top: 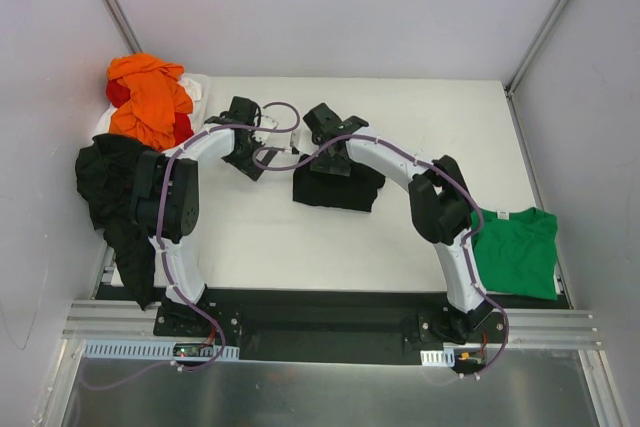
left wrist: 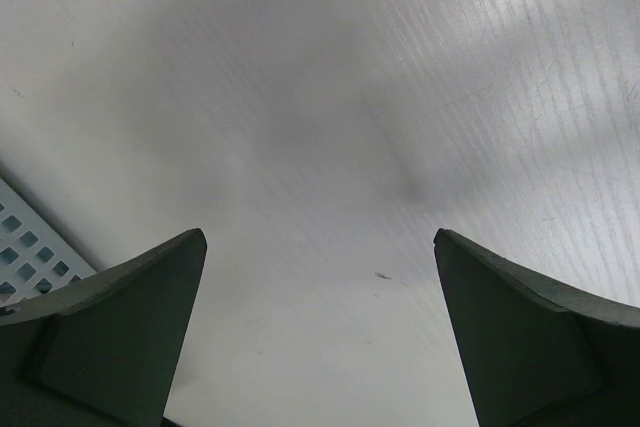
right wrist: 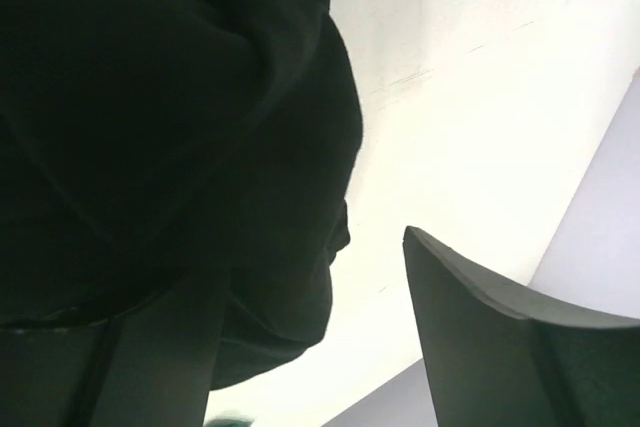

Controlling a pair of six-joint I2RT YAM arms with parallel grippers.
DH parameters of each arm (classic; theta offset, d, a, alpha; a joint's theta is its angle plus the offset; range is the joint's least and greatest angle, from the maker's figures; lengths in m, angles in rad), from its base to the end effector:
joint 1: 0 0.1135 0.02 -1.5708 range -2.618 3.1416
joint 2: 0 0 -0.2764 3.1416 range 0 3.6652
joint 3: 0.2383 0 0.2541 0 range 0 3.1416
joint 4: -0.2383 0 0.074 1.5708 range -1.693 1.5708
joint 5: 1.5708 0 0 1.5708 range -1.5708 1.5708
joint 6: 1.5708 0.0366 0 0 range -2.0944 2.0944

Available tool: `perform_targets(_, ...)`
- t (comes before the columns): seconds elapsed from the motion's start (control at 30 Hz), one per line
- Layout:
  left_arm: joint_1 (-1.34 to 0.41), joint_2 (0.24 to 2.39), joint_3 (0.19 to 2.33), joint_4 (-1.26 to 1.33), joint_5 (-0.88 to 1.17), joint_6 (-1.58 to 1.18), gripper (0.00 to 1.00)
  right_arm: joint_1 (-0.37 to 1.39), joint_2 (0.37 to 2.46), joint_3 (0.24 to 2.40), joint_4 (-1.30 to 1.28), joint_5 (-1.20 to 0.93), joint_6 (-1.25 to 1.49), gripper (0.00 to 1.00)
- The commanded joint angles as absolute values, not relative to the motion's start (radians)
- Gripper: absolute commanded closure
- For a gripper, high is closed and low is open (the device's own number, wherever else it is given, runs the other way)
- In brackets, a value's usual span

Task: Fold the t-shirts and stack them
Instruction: Fold the long partially folded tshirt into a neat square

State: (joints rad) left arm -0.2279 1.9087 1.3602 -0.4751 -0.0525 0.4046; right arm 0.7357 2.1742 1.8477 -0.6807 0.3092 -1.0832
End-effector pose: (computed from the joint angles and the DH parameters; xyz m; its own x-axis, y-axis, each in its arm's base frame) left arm 0.4009 -0.0910 0.2023 -0.6864 0.5627 -0.4607 0.5104 0.8240 0.2460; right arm 0.3693 0.3193 0.2267 0.1647 -0.9861 -0.0230 -0.7967 -0.1192 -0.5925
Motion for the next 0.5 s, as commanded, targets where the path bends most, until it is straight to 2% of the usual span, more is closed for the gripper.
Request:
perform_targets(0.0,-0.229,1.871,1.362,-0.476,-0.023,0.411,0.01,0.730,2.129,1.902,-0.676,0.342,-1.098,0.26)
perform_targets(0.47,-0.229,1.862,1.359,-0.476,-0.028,0.408,0.01,0.709,2.157,1.965,-0.669,0.408,-1.121,0.26)
